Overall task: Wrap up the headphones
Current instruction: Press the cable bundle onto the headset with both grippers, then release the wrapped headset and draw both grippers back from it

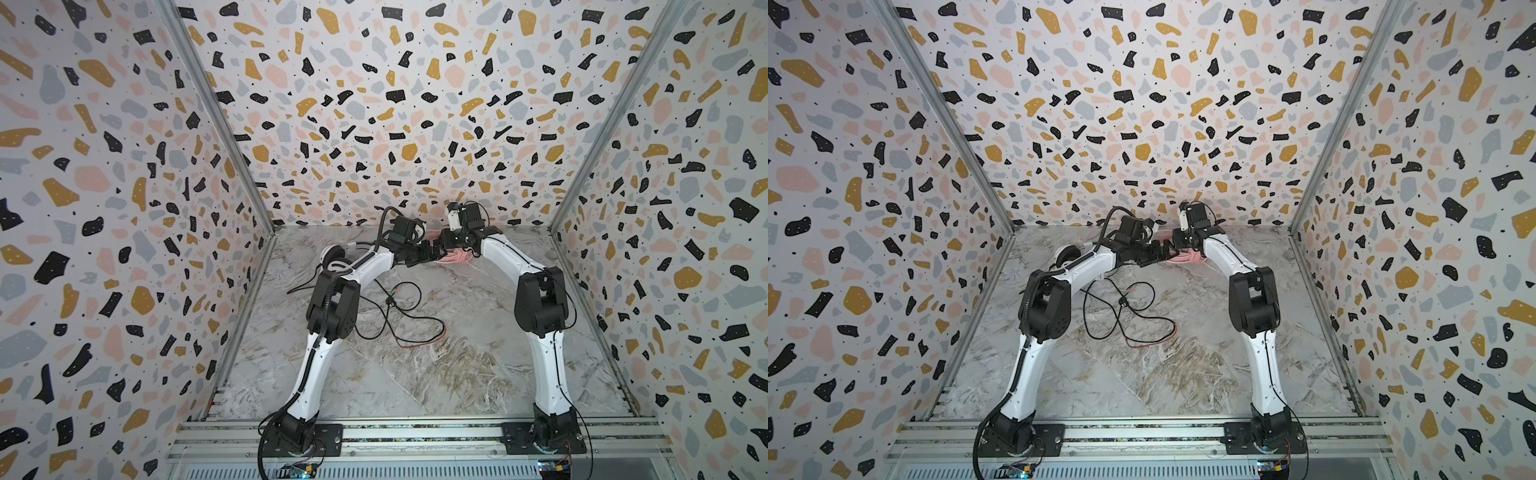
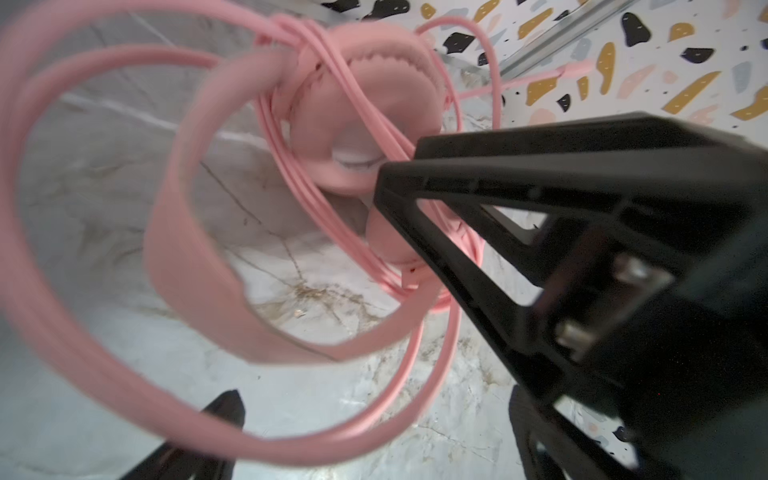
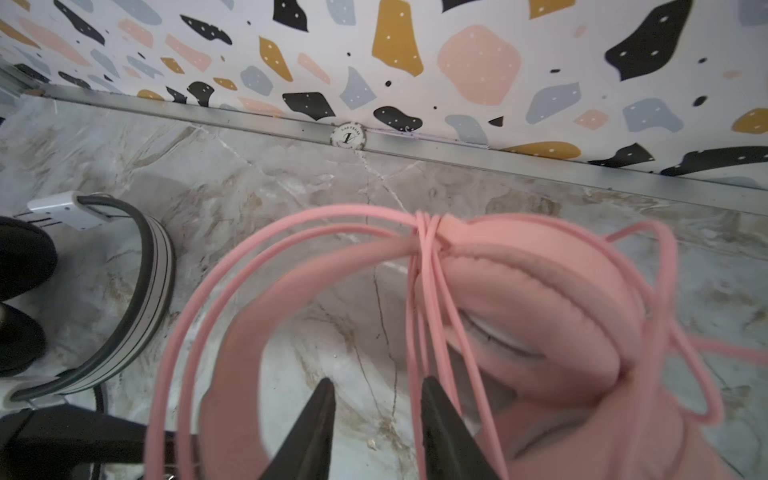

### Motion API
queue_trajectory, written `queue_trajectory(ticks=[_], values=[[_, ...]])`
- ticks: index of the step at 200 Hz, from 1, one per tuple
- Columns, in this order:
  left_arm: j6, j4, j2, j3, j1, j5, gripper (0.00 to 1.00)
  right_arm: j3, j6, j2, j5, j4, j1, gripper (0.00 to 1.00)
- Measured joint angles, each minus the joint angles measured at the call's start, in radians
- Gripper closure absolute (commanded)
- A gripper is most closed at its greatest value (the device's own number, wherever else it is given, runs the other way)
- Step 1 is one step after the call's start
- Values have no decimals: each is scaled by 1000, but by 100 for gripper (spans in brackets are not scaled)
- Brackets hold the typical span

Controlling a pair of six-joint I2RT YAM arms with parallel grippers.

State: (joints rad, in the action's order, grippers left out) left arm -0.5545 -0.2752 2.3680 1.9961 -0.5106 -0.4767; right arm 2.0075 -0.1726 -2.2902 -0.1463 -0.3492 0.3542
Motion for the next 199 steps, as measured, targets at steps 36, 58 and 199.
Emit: queue_trajectory(ticks=[36, 58, 199], values=[[57, -63, -28, -62, 0, 76, 1, -37, 11, 2, 11, -8, 21, 63], [82, -66, -108, -148, 5, 111, 1, -98, 14, 14, 13, -7, 23, 63], [256, -119, -659, -520, 309, 582, 7, -1000, -10, 713, -71, 370, 214, 63]])
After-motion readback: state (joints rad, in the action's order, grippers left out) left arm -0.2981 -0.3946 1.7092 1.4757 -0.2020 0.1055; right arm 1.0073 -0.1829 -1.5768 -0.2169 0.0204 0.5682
